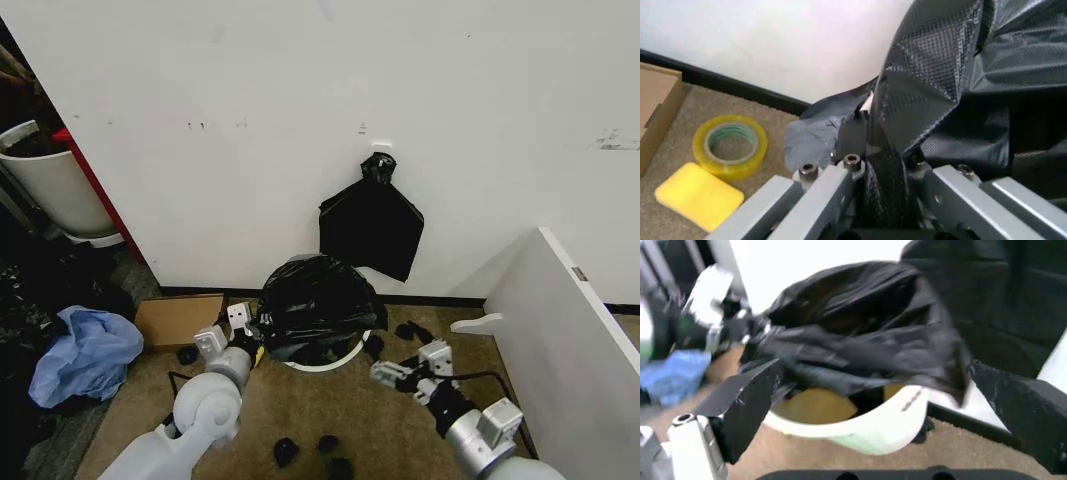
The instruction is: Place the garbage bag over the trash bin.
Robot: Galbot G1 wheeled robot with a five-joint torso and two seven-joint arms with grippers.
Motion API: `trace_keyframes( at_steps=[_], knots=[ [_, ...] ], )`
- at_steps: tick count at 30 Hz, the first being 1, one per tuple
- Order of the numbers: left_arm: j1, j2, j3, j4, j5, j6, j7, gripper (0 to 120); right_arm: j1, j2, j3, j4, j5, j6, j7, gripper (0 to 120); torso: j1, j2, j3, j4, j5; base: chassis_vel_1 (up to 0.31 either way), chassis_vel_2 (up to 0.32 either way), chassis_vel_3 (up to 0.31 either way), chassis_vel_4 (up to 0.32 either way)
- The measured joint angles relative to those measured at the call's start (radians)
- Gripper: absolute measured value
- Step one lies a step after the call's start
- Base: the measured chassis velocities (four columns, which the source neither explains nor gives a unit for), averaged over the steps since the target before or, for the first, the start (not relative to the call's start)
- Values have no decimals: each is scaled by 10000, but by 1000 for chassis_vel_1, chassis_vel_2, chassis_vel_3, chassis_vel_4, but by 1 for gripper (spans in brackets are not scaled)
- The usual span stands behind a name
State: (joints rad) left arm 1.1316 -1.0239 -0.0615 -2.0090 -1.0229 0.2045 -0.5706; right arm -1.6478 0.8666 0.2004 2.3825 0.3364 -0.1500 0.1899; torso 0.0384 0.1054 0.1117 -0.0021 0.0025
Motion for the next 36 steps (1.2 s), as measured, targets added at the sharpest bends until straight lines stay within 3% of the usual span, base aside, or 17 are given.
trace_keyframes(
  at_steps=[5,13,23,36],
  knots=[
    [-534,-145,650,58,12,222,-284,1,775,-97,-399,-671,-1420,-350,-371,100,0,0,1,2,2,0,0,0,0],
    [-1041,-367,1076,320,35,283,-323,1,1265,-124,-588,-1188,-1832,-626,-416,93,1,0,1,1,1,0,0,0,0],
    [-1110,-528,1242,445,-31,306,-345,1,1503,-128,-844,-1893,-3423,-161,-587,55,1,0,1,2,2,0,0,0,0],
    [-1120,-577,1288,505,-105,328,-387,1,1555,-41,-1035,-2058,-3455,184,-550,8,0,0,0,2,1,0,0,0,0]
  ],
)
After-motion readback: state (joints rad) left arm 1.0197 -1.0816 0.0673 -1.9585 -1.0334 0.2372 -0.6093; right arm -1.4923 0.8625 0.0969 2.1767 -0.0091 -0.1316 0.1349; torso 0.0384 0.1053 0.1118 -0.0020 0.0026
